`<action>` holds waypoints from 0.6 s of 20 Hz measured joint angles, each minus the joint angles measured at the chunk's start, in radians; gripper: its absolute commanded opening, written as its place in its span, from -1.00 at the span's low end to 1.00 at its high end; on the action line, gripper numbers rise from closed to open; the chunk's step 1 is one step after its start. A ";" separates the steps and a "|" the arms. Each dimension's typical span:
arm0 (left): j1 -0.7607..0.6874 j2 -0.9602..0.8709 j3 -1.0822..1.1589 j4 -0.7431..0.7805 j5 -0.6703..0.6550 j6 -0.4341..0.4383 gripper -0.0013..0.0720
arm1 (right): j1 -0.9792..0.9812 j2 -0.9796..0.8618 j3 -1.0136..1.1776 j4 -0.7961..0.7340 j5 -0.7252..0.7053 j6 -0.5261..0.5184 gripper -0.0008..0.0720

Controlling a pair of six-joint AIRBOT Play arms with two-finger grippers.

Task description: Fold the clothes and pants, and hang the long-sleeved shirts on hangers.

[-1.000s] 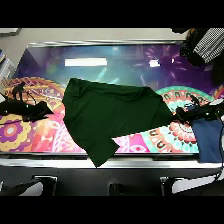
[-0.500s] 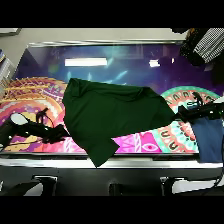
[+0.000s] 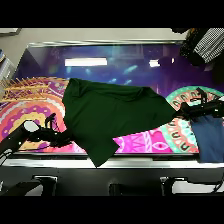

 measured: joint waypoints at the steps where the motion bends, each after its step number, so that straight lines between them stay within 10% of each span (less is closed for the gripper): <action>1: -0.006 -0.001 -0.007 -0.002 0.014 -0.003 0.11 | 0.000 0.005 0.000 0.003 0.001 0.000 -0.88; 7: -0.054 -0.043 -0.024 -0.036 0.077 -0.014 0.06 | 0.000 0.040 0.000 0.006 0.000 0.003 -0.88; 10: -0.068 -0.076 -0.026 -0.042 0.106 -0.018 -0.81 | 0.000 0.057 0.000 0.006 0.001 0.003 -0.88; 12: -0.072 -0.087 -0.022 -0.036 0.124 -0.017 -0.92 | 0.000 0.065 0.000 0.013 0.002 0.003 -0.89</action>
